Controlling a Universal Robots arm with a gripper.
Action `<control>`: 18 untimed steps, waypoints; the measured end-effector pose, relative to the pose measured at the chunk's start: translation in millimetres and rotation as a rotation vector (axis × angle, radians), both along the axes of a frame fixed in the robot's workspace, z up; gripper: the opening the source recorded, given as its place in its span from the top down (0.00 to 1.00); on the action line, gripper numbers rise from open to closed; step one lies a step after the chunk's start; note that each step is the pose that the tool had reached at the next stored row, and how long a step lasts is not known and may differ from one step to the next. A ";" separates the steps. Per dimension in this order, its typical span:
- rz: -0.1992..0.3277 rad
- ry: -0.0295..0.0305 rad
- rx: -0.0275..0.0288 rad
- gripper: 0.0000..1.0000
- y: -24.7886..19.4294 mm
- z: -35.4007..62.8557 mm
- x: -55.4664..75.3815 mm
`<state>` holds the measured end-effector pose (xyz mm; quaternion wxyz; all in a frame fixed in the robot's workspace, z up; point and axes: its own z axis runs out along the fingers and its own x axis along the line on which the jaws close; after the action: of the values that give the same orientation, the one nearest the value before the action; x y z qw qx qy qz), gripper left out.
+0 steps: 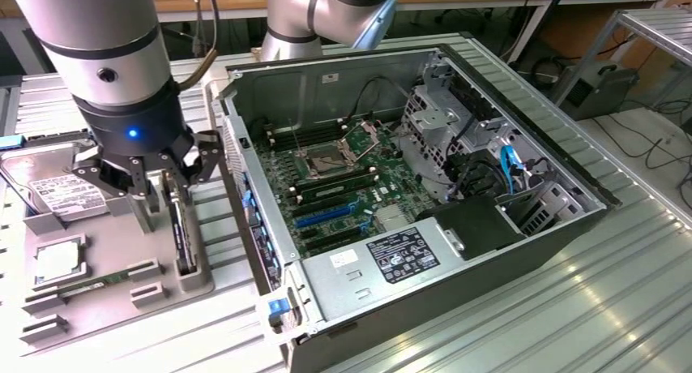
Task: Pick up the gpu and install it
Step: 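Pick up the gpu and move the gpu toward the slot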
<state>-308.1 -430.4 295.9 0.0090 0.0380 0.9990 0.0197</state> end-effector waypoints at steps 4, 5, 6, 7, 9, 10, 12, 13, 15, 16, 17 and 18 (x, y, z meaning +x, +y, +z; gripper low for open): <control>0.000 0.0000 -0.0001 0.58 3.8 -8.3 -0.1; 0.000 -0.0001 0.0000 0.58 4.6 -10.2 -0.1; 0.000 -0.0001 0.0000 0.58 5.8 -12.8 -0.2; 0.000 0.0000 0.0000 0.58 6.6 -14.5 -0.2; 0.000 0.0000 0.0000 0.58 7.8 -18.6 -0.3; 0.000 0.0000 0.0000 0.58 8.0 -20.4 -0.3; 0.000 -0.0001 0.0000 0.58 8.1 -24.1 -0.3; 0.000 -0.0001 0.0001 0.58 8.1 -26.2 -0.3; 0.000 -0.0001 0.0000 0.58 8.1 -29.7 -0.3; 0.000 0.0000 0.0000 0.58 8.1 -31.9 -0.3; 0.000 0.0000 0.0000 0.58 8.1 -33.7 -0.3; 0.000 0.0000 0.0000 0.58 8.1 -37.2 -0.3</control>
<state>-308.4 -422.2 258.7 0.0090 0.0380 0.9990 0.0197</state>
